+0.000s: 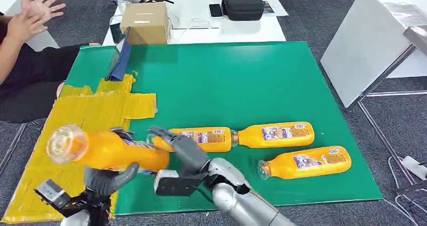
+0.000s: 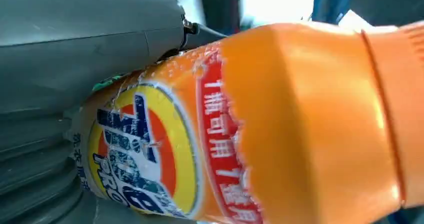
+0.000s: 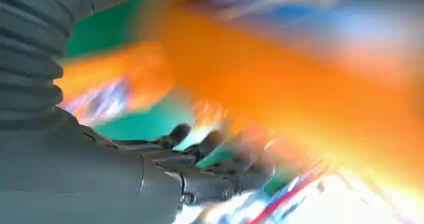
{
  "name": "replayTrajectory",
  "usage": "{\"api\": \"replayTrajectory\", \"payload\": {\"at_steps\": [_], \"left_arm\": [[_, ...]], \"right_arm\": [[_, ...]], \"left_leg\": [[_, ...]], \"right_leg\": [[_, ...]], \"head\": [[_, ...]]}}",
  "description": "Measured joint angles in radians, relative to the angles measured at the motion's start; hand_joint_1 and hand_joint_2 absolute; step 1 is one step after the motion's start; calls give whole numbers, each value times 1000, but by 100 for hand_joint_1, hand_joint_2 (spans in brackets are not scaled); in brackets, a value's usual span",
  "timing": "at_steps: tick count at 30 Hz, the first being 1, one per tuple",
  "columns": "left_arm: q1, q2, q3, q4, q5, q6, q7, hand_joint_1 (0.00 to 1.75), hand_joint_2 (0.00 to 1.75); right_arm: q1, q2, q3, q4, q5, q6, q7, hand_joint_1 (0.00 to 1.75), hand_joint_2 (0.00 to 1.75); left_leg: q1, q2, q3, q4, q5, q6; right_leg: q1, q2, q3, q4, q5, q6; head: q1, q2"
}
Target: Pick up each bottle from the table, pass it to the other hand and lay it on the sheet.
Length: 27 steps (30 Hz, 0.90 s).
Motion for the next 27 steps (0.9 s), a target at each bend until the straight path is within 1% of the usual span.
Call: {"api": "replayTrajectory", "payload": {"at_steps": [2, 3, 4, 5, 7, 10, 14, 19, 24, 27], "left_arm": [[-15, 6, 53, -19, -115, 97, -23, 175, 175], [-22, 8, 78, -25, -222, 202, -37, 175, 175], [-29, 11, 96, -26, -349, 336, -46, 175, 175], [-32, 15, 110, -26, -450, 437, -50, 175, 175], [-30, 27, 130, -22, -545, 544, -53, 175, 175], [-18, 45, 147, -5, -637, 632, -53, 175, 175], [-1, 64, 162, 16, -702, 671, -49, 175, 175], [8, 110, 169, 50, -881, 684, 22, 175, 175], [9, 189, 157, 133, -1112, 602, 135, 175, 175], [2, 258, 124, 201, -1167, 534, 172, 175, 175]], "right_arm": [[1, -31, -81, -21, 64, -24, -6, 0, 175], [-7, -43, -121, -24, 72, -5, 0, 0, 175], [-17, -54, -155, -20, 70, 24, 3, 0, 175], [-27, -65, -185, -9, 70, 47, 0, 0, 175], [-41, -80, -240, 19, 72, 61, -15, 0, 175], [-55, -88, -288, 48, 73, 68, -23, 0, 175], [-61, -97, -314, 75, 67, 81, -22, 0, 175], [-95, -106, -318, 122, 44, 125, 0, 0, 175], [-158, -106, -311, 211, 33, 190, 12, 0, 175], [-213, -95, -287, 290, 33, 236, 18, 0, 175]], "left_leg": [[0, 1, 0, 0, 0, 0], [0, 2, 0, 0, 0, 0], [0, 5, 1, 0, 0, 0], [0, 5, 1, 0, 0, 0], [0, 4, 0, 0, 0, 0], [0, 4, 0, 0, 0, 0], [0, 4, -1, 0, 0, 0], [0, 5, -1, 0, 0, 0], [0, 5, -1, 0, 1, -1], [0, 5, -1, 0, 1, -1]], "right_leg": [[0, 0, 0, 0, 1, 0], [0, 1, 0, 0, 3, -2], [0, 1, 0, 0, 3, -2], [0, 2, 0, 0, 3, -2], [0, 2, 0, 0, 3, -2], [0, 2, -1, 0, 3, -2], [0, 2, -2, 0, 3, -2], [0, 2, -2, 0, 2, -2], [0, 2, -2, 0, 3, -2], [1, 2, -3, 1, 3, -2]], "head": [[0, 0], [-1, 0], [-1, 0], [0, 0], [0, 0], [0, 0], [-1, 0], [0, 0], [0, 0], [0, 0]]}}
